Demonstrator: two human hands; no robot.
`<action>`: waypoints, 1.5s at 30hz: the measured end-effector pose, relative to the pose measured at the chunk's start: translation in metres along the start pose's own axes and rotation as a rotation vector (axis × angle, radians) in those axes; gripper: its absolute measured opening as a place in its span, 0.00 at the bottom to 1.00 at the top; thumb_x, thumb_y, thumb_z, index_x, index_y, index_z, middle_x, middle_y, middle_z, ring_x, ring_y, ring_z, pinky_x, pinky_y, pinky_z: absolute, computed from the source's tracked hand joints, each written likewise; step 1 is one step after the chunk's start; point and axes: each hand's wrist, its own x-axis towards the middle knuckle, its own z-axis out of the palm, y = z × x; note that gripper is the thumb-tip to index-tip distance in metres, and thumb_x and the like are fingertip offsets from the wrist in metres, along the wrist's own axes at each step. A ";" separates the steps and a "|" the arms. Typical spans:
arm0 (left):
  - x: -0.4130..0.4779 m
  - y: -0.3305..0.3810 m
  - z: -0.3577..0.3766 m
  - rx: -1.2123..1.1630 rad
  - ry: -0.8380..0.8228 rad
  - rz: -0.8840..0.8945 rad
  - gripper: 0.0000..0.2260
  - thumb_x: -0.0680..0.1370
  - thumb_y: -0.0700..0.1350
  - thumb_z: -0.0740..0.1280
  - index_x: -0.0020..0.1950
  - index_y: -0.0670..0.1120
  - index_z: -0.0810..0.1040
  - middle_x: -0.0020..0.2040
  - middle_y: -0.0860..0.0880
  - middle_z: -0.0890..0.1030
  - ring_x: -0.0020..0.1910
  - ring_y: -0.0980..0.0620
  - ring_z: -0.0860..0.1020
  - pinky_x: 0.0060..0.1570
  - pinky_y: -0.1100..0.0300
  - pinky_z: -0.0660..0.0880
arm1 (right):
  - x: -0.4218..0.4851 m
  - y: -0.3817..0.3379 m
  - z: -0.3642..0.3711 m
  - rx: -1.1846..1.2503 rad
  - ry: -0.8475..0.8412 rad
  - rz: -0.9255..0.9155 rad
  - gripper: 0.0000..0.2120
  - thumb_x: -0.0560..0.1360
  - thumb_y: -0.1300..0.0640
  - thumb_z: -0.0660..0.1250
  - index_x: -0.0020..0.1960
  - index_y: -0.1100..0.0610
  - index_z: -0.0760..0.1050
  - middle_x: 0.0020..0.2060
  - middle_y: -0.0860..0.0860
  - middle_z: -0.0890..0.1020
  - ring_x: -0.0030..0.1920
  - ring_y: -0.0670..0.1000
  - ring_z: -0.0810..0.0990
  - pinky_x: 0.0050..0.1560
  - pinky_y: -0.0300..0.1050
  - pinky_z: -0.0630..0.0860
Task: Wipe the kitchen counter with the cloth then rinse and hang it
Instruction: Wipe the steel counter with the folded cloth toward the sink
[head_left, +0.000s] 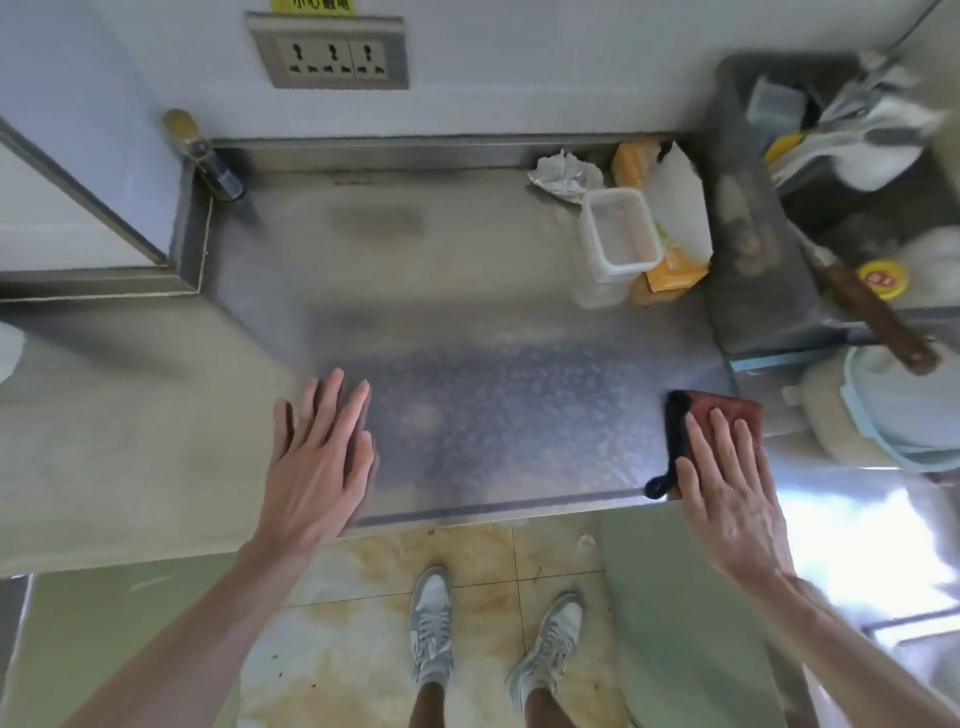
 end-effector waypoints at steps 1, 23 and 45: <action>-0.001 -0.002 -0.001 0.008 -0.005 0.001 0.25 0.85 0.51 0.51 0.82 0.50 0.60 0.83 0.45 0.58 0.82 0.41 0.56 0.78 0.39 0.52 | 0.000 -0.007 0.001 0.014 0.000 0.018 0.32 0.85 0.42 0.31 0.85 0.54 0.45 0.85 0.55 0.53 0.85 0.59 0.46 0.82 0.64 0.50; 0.022 -0.042 -0.019 -0.158 -0.011 -0.009 0.30 0.85 0.57 0.38 0.84 0.44 0.49 0.85 0.49 0.49 0.83 0.55 0.48 0.80 0.55 0.46 | 0.084 -0.395 -0.001 0.152 0.013 -0.583 0.33 0.82 0.47 0.57 0.85 0.46 0.50 0.85 0.51 0.54 0.85 0.57 0.47 0.83 0.61 0.48; 0.072 0.255 -0.004 -0.215 -0.231 0.620 0.26 0.86 0.54 0.46 0.80 0.46 0.67 0.78 0.52 0.70 0.83 0.51 0.55 0.82 0.49 0.50 | 0.027 -0.074 0.015 0.200 0.304 0.345 0.28 0.84 0.46 0.49 0.83 0.52 0.59 0.83 0.54 0.61 0.84 0.57 0.56 0.81 0.62 0.57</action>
